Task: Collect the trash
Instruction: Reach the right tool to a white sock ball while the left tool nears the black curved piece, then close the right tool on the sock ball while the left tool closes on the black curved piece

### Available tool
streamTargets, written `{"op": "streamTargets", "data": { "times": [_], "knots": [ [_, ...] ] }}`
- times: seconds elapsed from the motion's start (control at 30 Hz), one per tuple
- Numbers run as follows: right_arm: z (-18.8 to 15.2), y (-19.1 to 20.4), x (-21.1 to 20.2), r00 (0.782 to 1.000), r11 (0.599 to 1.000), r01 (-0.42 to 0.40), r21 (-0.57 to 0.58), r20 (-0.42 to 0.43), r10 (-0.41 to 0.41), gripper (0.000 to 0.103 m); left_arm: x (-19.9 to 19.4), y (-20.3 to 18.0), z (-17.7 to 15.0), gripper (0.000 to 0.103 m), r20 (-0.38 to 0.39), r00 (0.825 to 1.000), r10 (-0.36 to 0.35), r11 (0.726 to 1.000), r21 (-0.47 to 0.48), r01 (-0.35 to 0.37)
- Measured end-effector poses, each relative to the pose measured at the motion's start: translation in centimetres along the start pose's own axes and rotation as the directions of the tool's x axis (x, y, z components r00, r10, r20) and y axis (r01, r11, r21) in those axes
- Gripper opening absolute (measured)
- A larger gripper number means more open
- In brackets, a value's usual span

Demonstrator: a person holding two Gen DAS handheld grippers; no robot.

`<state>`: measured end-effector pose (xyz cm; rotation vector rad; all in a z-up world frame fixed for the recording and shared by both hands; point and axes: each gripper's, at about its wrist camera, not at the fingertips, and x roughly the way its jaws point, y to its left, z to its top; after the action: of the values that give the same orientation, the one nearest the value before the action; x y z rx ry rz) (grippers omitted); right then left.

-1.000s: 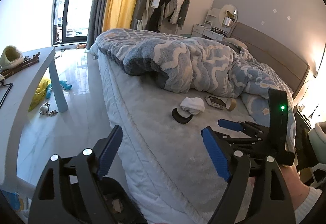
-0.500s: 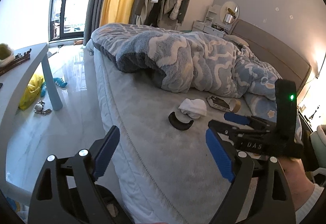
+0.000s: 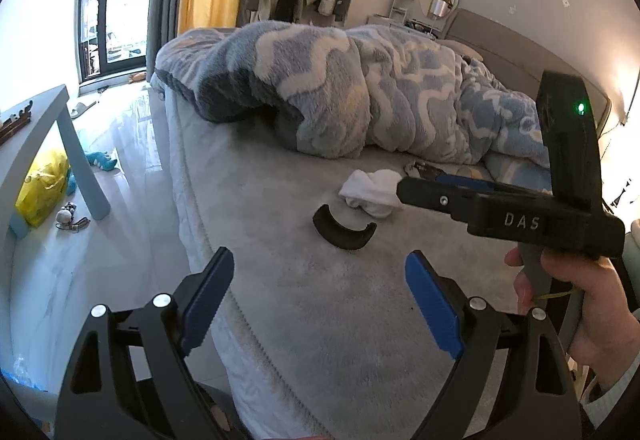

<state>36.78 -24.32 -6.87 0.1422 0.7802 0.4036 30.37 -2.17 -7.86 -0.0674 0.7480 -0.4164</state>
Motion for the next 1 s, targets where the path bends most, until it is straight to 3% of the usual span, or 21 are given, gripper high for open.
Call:
{"op": "streamTargets", "data": {
  "times": [0.57, 0.77, 1.0],
  "knots": [
    [1.1, -2.3, 3.5, 0.998, 0.998, -0.023, 0.057, -0.050, 0.026, 0.084, 5.6, -1.3, 0.4, 0.089, -0.094, 0.993, -0.066, 0.998, 0.017, 0.068],
    [1.4, -2.8, 4.4, 0.998, 0.998, -0.027, 0.055, -0.061, 0.031, 0.084, 7.1, -1.1, 0.7, 0.087, -0.094, 0.993, -0.070, 0.998, -0.004, 0.070],
    [1.5, -3.8, 5.6, 0.995, 0.995, -0.054, 0.088, -0.083, 0.062, 0.084, 8.4, -0.9, 0.9, 0.078, -0.101, 0.992, -0.074, 0.997, -0.013, 0.073]
  ]
}}
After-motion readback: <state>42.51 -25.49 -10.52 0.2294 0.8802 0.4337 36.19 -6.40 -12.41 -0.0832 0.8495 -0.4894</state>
